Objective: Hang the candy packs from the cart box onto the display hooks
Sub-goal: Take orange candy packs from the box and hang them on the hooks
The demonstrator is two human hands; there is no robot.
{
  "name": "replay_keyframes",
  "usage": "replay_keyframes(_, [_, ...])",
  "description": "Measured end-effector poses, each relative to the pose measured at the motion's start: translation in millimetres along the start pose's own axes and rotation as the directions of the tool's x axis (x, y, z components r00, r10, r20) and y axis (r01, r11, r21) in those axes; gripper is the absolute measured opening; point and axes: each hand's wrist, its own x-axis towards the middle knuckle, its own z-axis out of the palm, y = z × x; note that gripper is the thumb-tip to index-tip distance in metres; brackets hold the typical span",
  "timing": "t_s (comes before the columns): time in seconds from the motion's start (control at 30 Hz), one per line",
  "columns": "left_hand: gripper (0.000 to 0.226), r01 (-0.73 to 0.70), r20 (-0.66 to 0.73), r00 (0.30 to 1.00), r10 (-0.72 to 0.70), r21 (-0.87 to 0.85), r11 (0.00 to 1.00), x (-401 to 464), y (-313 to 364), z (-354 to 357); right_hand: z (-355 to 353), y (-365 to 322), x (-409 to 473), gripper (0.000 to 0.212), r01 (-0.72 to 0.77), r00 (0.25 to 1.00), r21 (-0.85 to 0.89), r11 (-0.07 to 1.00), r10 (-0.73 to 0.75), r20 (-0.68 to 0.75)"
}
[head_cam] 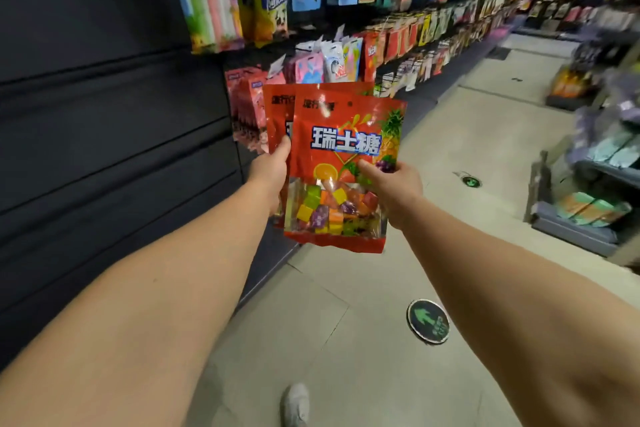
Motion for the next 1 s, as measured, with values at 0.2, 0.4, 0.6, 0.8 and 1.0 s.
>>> replay_keyframes(0.2, [0.046,-0.038,0.070,0.997,0.035,0.038,0.999,107,23,79,-21,-15,116,0.040,-0.008,0.997,0.013,1.000,0.009,-0.075])
replay_keyframes(0.4, [0.065,-0.038,0.092,0.995,0.028,0.113,0.993,228,56,167,-44,-39,243,0.036,-0.025,0.991,0.088,0.996,0.036,-0.126])
replay_keyframes(0.6, [0.084,-0.034,0.142,0.990,0.011,0.159,0.987,312,48,281,-109,-36,347,0.025,-0.041,0.974,0.127,0.991,0.068,-0.216])
replay_keyframes(0.8, [0.075,0.033,0.206,0.977,-0.054,0.103,0.994,372,35,403,-196,-34,467,0.028,-0.030,0.982,0.089,0.996,0.046,-0.183])
replay_keyframes(1.0, [0.094,0.130,0.092,0.987,-0.134,0.053,0.990,420,33,499,-265,-55,578,0.035,-0.052,0.995,-0.014,0.999,0.050,-0.088])
